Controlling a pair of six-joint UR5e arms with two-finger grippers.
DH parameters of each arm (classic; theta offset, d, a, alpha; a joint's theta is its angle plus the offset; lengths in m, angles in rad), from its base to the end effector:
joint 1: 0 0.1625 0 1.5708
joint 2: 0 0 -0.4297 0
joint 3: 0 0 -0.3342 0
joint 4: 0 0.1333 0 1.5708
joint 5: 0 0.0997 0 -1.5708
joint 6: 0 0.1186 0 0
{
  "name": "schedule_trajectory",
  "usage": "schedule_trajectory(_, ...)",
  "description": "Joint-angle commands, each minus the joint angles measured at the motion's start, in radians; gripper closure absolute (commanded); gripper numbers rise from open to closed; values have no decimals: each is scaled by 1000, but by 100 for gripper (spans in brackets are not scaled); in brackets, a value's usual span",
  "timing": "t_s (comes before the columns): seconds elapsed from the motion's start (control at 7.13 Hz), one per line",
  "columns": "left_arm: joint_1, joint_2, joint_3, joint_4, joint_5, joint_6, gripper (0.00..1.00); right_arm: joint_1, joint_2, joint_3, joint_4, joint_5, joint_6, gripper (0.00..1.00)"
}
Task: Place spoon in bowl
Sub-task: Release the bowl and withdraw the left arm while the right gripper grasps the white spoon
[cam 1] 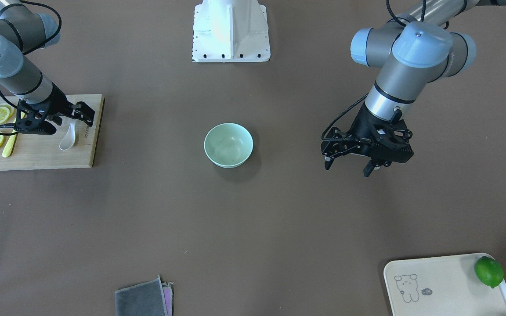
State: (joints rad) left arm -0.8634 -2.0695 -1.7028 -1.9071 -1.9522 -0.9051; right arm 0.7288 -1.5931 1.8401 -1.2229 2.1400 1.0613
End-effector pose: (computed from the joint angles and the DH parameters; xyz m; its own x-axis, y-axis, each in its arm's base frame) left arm 0.3369 -0.5312 0.3232 0.6029 0.1770 -0.7779 0.1703 0.9241 0.3422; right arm -0.2917 -0.3535 0.5372 0.7031 0.0769 0.7070 0.0083 0.9932 -0.1163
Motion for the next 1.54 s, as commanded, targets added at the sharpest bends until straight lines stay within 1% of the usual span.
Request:
schedule_trajectory(0.0, 0, 0, 0, 0, -1, 0, 2, -3, -2, -4, 0, -3, -1, 45)
schedule_trajectory(0.14, 0, 0, 0, -1, -1, 0, 2, -2, -8, -1, 0, -2, -6, 45)
schedule_trajectory(0.28, 0, 2, 0, -1, -1, 0, 2, -2, -11, -2, 0, -2, -6, 59)
schedule_trajectory(0.42, 1, 2, 2, -3, -1, 0, 2, 0, -13, -2, 0, -2, -9, 91)
schedule_trajectory(0.56, 1, 2, 6, -6, -1, 0, 2, 0, -13, -2, 0, -2, -10, 100)
schedule_trajectory(0.7, 1, 2, 6, -7, -1, 0, 2, 3, -8, 13, 0, 0, -1, 100)
schedule_trajectory(0.98, 0, 2, 3, -7, -2, 2, 2, 53, -1, 114, -15, 15, 0, 100)
schedule_trajectory(1.12, -6, 2, 2, -6, -1, 3, 2, 67, 33, 116, -15, 24, 3, 100)
schedule_trajectory(1.26, -58, 18, 0, -6, -4, 24, 2, 73, 136, 111, -92, 24, 34, 100)
schedule_trajectory(1.4, -107, 69, 5, -10, -31, 163, 2, 72, 320, 102, -291, 24, 102, 100)
